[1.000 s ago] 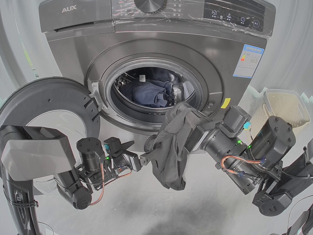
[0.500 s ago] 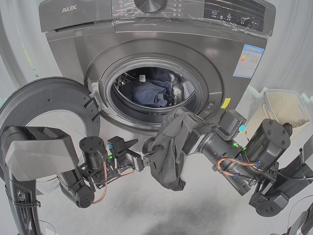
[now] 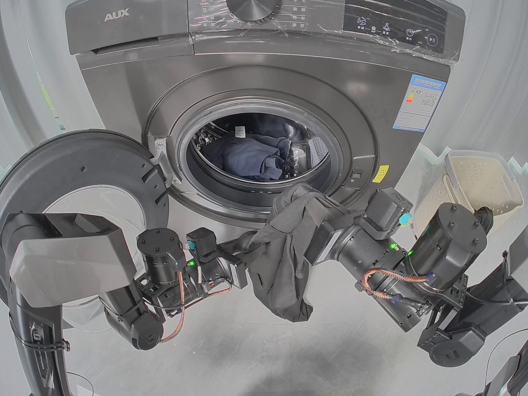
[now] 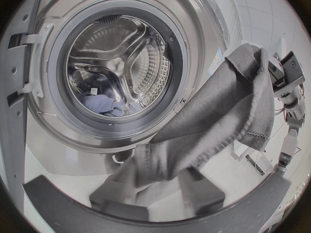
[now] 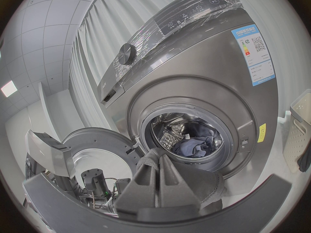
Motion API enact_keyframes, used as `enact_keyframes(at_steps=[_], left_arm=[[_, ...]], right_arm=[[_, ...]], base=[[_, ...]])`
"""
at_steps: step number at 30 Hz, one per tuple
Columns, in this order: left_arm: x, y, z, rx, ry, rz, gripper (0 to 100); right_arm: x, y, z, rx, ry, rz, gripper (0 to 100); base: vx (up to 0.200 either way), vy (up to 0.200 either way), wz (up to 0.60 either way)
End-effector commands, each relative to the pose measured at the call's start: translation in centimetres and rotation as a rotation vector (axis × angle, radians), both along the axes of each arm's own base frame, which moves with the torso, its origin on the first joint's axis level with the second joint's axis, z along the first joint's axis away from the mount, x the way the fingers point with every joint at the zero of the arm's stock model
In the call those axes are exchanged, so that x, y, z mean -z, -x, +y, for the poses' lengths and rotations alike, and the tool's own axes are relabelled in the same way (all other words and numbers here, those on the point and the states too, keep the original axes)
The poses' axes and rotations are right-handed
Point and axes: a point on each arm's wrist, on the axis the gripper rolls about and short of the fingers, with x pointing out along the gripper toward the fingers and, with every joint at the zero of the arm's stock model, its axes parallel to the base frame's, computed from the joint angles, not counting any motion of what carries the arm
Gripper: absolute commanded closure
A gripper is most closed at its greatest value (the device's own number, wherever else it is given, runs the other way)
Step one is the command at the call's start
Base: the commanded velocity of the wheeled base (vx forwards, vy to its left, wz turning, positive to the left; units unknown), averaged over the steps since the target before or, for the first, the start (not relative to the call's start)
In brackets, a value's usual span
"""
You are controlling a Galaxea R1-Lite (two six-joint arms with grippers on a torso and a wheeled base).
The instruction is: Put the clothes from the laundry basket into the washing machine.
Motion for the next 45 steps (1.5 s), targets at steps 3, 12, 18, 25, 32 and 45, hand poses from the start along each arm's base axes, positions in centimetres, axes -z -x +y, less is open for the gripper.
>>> enact_keyframes(at_steps=[3, 12, 18, 25, 32, 45], left_arm=[[-0.3, 0.3, -0.1, -0.001, 0.001, -0.013, 100], [-4.6, 3.1, 1.5, 0.003, 0.019, -0.093, 100], [-4.6, 3.2, 1.7, 0.000, 0.016, -0.094, 100], [-4.6, 3.3, 1.5, 0.005, 0.016, -0.094, 100], [-4.4, 3.3, 1.5, 0.003, 0.012, -0.087, 100], [-4.6, 3.0, 1.5, -0.002, 0.021, -0.097, 100]], right_arm=[[0.3, -0.2, 0.1, 0.003, 0.008, 0.007, 100], [3.0, -1.4, -1.0, 0.042, 0.081, 0.070, 100], [4.9, -0.8, -1.9, 0.043, 0.154, 0.137, 0], [8.9, 0.9, -3.5, -0.008, 0.325, 0.252, 0], [11.3, 1.5, -2.6, -0.043, 0.403, 0.303, 0], [13.9, 3.5, -2.5, -0.105, 0.493, 0.375, 0]], base=[[0.000, 0.000, 0.00], [0.000, 0.000, 0.00], [0.000, 0.000, 0.00], [0.000, 0.000, 0.00], [0.000, 0.000, 0.00], [0.000, 0.000, 0.00]])
